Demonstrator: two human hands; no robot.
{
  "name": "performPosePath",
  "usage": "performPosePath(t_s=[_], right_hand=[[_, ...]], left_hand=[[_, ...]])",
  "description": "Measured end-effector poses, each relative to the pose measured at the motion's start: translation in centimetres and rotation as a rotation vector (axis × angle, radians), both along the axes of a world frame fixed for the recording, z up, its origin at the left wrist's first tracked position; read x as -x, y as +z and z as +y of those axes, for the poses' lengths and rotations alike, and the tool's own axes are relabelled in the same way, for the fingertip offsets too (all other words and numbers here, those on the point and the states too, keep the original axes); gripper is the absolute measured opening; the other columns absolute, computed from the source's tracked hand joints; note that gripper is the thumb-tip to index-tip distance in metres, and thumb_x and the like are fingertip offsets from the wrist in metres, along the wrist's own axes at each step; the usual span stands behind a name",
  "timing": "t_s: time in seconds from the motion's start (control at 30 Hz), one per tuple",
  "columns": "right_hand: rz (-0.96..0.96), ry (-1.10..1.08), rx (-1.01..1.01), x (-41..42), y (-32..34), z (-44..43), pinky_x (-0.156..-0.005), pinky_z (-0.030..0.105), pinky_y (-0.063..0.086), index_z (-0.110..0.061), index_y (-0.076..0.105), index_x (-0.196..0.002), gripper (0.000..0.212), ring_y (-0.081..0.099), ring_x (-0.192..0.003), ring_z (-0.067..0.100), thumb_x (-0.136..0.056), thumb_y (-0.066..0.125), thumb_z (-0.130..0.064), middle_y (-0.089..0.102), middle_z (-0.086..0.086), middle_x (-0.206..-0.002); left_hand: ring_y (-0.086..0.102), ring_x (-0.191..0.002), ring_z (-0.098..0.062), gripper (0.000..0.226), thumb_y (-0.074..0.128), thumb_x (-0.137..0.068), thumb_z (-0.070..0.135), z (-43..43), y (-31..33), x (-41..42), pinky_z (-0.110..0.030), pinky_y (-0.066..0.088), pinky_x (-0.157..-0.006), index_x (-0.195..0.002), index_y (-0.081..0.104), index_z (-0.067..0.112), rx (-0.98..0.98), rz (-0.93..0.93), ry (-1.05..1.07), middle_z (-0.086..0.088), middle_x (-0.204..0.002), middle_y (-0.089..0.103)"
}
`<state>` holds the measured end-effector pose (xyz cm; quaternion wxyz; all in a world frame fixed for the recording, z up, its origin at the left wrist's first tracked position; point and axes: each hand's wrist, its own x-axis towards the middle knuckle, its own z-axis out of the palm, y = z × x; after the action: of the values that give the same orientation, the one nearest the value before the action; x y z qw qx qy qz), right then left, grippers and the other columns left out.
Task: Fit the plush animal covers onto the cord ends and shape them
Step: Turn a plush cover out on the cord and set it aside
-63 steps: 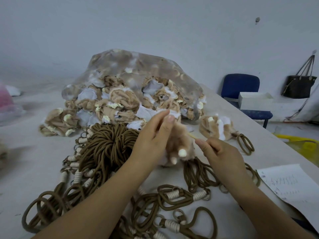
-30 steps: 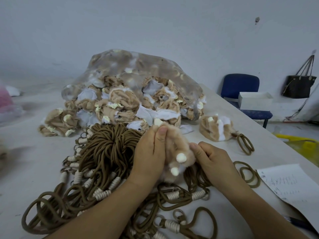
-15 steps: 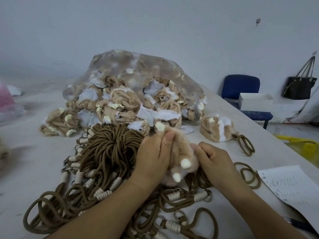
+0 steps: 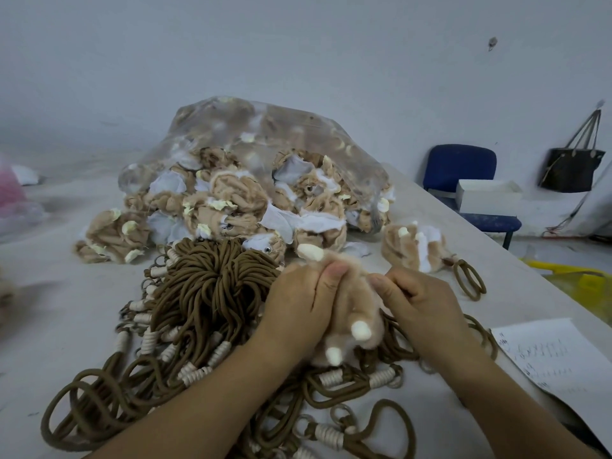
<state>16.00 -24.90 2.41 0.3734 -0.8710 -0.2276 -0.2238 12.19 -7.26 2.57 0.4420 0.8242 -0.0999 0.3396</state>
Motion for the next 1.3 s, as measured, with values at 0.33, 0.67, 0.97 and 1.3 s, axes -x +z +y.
performPosePath(t_s=[0.33, 0.67, 0.97, 1.3], right_hand=[[0.145, -0.067, -0.297, 0.1, -0.3, 1.0, -0.052, 0.022, 0.04, -0.014, 0.062, -0.074, 0.07, 0.049, -0.057, 0.011, -0.068, 0.032, -0.077, 0.058, 0.002, -0.065], [0.198, -0.256, -0.101, -1.1, -1.4, -1.1, -0.057, 0.034, 0.045, -0.023, 0.058, -0.067, 0.063, 0.054, -0.056, 0.007, -0.076, 0.031, -0.079, 0.059, -0.005, -0.059], [0.217, -0.446, 0.459, -2.5, -1.9, -2.2, -0.066, 0.031, 0.047, -0.017, 0.059, -0.076, 0.041, 0.056, -0.07, 0.019, -0.097, 0.039, -0.045, 0.057, -0.001, -0.069], [-0.016, 0.265, 0.155, 0.2, -1.6, 1.8, -0.082, 0.017, 0.04, -0.03, 0.053, -0.119, 0.031, 0.048, -0.107, 0.002, -0.091, 0.044, -0.038, 0.051, -0.017, -0.111]], left_hand=[[0.058, -0.083, 0.006, 0.014, 0.054, -0.091, 0.054, 0.3, -1.2, -1.0, -0.015, 0.045, -0.067, -0.09, 0.049, 0.042, 0.13, 0.186, -0.119, 0.017, -0.086, 0.061], [0.058, -0.058, 0.005, 0.027, 0.06, -0.086, 0.05, 2.1, -0.9, -2.3, -0.013, 0.046, -0.049, -0.082, 0.056, 0.023, 0.581, 0.199, -0.052, 0.012, -0.073, 0.064], [0.058, -0.057, 0.007, 0.022, 0.049, -0.099, 0.029, 3.2, 0.5, -2.4, -0.012, 0.045, -0.046, -0.079, 0.058, 0.028, 0.771, 0.079, 0.01, 0.023, -0.066, 0.062], [0.047, -0.086, 0.003, 0.044, 0.054, -0.092, 0.041, 0.8, -0.1, -1.1, -0.021, 0.048, -0.077, -0.13, 0.055, 0.017, -0.261, -0.076, -0.208, 0.024, -0.093, 0.045]])
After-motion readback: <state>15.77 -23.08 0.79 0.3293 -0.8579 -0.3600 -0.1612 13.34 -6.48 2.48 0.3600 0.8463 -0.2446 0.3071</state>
